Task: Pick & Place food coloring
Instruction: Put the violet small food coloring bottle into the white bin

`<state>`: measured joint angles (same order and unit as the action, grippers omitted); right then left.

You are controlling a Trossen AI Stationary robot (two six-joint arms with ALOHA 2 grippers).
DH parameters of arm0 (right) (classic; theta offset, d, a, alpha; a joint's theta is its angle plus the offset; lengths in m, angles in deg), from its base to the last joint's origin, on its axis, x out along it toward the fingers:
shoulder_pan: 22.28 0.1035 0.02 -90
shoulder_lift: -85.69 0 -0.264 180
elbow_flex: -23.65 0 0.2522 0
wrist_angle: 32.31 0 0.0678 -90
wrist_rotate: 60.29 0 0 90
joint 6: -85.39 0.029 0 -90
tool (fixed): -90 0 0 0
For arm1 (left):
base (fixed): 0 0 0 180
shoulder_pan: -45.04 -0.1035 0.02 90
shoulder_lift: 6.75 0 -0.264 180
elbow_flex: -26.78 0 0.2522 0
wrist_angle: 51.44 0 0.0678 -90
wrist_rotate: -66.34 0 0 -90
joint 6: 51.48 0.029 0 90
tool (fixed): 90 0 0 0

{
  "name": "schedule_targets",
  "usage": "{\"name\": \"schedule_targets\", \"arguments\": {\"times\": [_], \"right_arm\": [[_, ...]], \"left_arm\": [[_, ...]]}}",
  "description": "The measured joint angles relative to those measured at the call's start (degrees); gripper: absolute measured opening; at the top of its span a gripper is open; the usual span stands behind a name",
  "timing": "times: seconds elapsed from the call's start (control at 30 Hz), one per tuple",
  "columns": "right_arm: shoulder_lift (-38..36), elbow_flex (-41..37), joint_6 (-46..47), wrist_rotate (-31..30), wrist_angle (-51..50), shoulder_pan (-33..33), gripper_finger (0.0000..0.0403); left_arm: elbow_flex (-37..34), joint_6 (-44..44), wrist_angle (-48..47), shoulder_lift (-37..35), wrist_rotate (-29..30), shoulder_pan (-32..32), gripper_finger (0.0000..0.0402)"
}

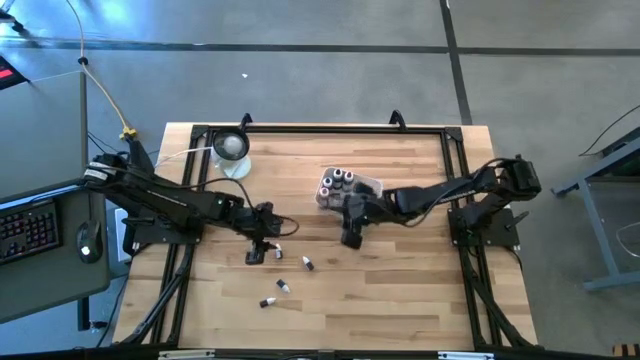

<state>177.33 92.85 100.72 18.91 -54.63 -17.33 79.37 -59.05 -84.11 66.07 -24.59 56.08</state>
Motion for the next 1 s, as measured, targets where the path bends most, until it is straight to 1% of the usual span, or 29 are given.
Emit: {"name": "schedule_targets", "arguments": {"times": [0.1,0.27,0.33,0.47,0.67,0.8,0.87,1.0], "right_arm": [[-0.04,0.0,-0.94,0.52,4.45,3.19,0.0139],[-0.04,0.0,-0.92,-5.4,6.07,7.13,0.0139],[-0.04,0.0,-1.12,-7.49,6.02,7.97,0.0139],[-0.04,0.0,-1.38,-10.58,5.84,8.74,0.0139],[-0.04,0.0,-1.33,-10.61,5.77,8.72,0.0139],[-0.04,0.0,-1.28,-10.42,6.2,8.57,0.0139],[0.38,0.0,-1.3,-9.13,6.74,8.57,0.0139],[4.09,0.0,0.42,-3.58,10.31,8.57,0.0139]], "left_arm": [[-0.17,5.01,-0.63,2.29,0.43,-0.02,0.0177],[-0.14,8.35,2.76,8.19,-0.31,-0.01,0.0177],[-0.06,10.07,3.68,10.5,-1.36,-0.03,0.0177],[0.09,11.35,4.58,14.48,-1.43,-0.01,0.0177],[-0.02,10.17,6.75,16.71,-1.24,-0.08,0.0177],[0.67,6.28,10.04,16.84,-1.07,-0.1,0.0177],[1.12,5.69,10.22,16.98,-1.13,-0.12,0.0177],[1.56,5.75,11.85,17.13,-1.06,-0.12,0.0177]]}}
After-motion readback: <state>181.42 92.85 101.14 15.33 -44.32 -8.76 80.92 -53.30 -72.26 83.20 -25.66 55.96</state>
